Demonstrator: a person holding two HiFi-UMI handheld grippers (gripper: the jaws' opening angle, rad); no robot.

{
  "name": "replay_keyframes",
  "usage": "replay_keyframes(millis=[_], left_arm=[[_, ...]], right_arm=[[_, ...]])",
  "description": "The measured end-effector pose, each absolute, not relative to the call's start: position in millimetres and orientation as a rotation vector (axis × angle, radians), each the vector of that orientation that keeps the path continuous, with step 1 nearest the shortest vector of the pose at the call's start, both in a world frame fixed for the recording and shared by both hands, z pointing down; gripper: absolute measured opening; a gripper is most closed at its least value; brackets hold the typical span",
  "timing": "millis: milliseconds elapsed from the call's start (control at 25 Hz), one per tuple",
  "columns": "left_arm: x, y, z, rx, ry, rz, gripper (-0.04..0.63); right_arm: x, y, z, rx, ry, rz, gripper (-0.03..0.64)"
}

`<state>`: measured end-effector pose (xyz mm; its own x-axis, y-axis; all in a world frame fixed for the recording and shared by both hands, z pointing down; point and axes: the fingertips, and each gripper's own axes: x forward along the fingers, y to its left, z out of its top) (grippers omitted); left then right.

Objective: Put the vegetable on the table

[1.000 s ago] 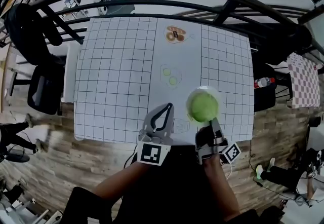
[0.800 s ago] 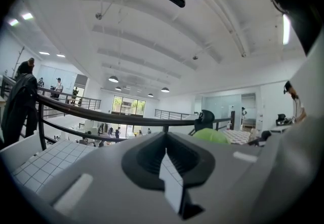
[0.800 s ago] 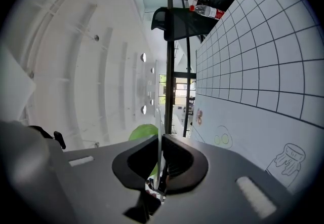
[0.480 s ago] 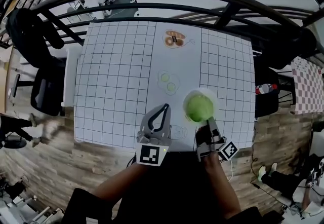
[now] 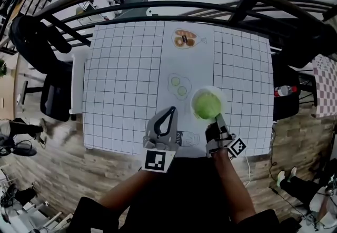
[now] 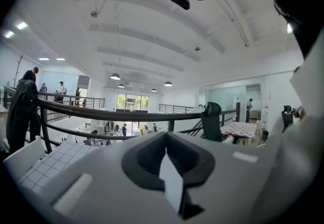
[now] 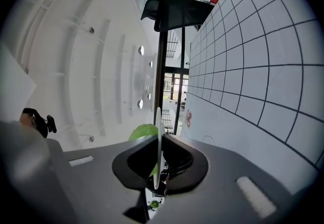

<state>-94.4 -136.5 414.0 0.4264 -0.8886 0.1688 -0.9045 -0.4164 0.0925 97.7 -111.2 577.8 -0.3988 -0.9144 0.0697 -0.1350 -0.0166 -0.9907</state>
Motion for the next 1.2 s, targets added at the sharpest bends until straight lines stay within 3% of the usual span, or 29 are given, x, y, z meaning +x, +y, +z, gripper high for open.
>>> replay_keyframes(millis=[1200], left_arm=[[-78, -148, 436, 2.439, -1.653, 0.266, 0.009]], right_arm=[[110, -119, 715, -1.243, 1.615, -1.64, 0.02]])
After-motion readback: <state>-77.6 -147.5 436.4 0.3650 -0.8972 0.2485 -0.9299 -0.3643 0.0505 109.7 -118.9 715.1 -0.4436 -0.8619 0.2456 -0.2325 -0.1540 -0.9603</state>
